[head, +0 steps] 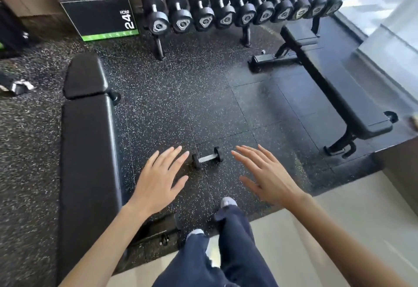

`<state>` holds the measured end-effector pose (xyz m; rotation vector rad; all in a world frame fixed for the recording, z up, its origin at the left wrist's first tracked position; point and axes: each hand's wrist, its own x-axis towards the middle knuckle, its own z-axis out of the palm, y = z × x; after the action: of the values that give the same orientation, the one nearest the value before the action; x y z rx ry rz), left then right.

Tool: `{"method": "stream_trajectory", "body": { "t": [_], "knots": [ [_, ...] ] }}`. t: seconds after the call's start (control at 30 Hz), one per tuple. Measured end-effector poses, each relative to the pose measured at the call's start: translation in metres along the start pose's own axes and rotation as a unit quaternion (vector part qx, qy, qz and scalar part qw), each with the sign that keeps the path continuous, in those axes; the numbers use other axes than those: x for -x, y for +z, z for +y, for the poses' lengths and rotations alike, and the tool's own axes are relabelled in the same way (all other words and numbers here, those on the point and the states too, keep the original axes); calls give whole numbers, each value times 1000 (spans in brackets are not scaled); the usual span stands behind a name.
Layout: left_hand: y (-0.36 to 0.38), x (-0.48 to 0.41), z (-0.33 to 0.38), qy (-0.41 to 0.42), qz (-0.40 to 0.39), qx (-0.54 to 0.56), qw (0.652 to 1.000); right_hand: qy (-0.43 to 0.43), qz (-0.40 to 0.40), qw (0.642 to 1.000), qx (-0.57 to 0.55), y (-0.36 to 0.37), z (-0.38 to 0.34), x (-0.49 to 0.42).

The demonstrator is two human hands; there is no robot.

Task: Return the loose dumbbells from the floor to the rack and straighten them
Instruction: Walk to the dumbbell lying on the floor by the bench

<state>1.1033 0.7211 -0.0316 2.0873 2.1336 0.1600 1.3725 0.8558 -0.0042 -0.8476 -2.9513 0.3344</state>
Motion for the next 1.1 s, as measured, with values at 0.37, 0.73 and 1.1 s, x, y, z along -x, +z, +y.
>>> {"method": "stream_trajectory", "body": {
  "t": [0.37, 0.73, 1.1],
  "knots": [
    [16, -129, -7, -108, -13, 5, 994, -90, -50, 994, -27, -1, 130, -139],
    [84, -220, -31, -153, -44, 10, 987, -127, -110, 982, -83, 82, 216, -226],
    [388, -265, -115, -155, -83, 22, 984, -85, -124, 983, -109, 389, 297, -277]
  ]
}}
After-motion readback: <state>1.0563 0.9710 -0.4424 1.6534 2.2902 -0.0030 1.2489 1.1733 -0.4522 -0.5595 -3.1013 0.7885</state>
